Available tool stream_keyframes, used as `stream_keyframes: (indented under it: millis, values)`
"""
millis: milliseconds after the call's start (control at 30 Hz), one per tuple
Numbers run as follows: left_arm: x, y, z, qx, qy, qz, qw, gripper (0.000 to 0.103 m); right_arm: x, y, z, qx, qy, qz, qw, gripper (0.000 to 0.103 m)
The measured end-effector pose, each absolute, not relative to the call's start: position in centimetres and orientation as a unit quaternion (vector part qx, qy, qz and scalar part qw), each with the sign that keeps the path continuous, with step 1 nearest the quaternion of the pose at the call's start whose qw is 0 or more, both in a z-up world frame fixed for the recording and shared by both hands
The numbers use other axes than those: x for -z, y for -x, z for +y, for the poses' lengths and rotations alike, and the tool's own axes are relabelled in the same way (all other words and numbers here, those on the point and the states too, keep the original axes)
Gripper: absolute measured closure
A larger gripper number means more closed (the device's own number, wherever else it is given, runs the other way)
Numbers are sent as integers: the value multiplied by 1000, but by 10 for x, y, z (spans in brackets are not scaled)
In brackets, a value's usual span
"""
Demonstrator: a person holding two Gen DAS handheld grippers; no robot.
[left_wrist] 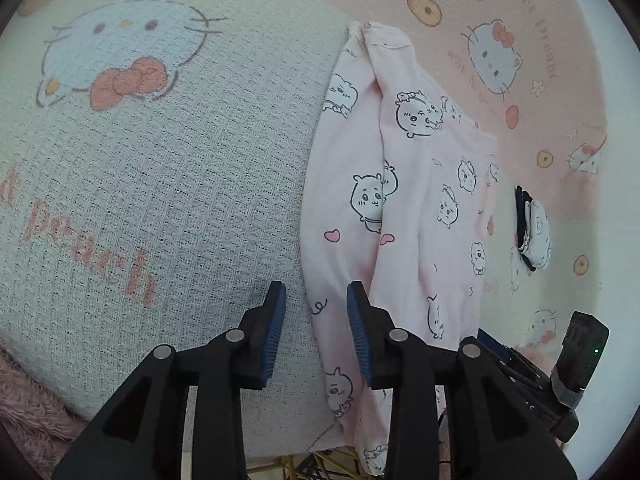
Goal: Fold clothes
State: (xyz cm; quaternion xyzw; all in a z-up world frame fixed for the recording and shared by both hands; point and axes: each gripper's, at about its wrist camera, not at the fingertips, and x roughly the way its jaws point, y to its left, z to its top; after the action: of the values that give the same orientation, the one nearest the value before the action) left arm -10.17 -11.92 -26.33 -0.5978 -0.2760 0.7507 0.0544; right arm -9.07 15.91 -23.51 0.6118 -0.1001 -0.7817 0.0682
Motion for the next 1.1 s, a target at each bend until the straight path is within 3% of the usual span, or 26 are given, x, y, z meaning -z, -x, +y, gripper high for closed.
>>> stream_keyframes:
  millis: [33, 67, 333, 533, 800, 900, 1100]
  values:
    - [264, 103, -116, -753, 601, -264, 56, 79, 237, 89, 157, 781, -613, -96, 68, 50]
    - [266, 102, -115, -753, 605, -254, 56, 102, 238, 88, 155, 783, -612, -89, 68, 48]
    - [245, 93, -118, -782, 598, -173, -2, 100, 231, 79, 153, 794, -601, -70, 54, 49]
    - [236, 117, -82, -799, 584, -123, 71, 99, 216, 83, 158, 809, -577, -89, 61, 49]
    - [244, 133, -61, -772, 598, -144, 162, 99, 172, 163, 134, 808, -562, -94, 150, 49]
    - [247, 135, -59, -759, 598, -171, 191, 99, 207, 247, 84, 792, -576, -82, 185, 49]
    - [250, 146, -57, -754, 599, -176, 204, 99, 241, 246, 68, 764, -618, 2, 186, 49]
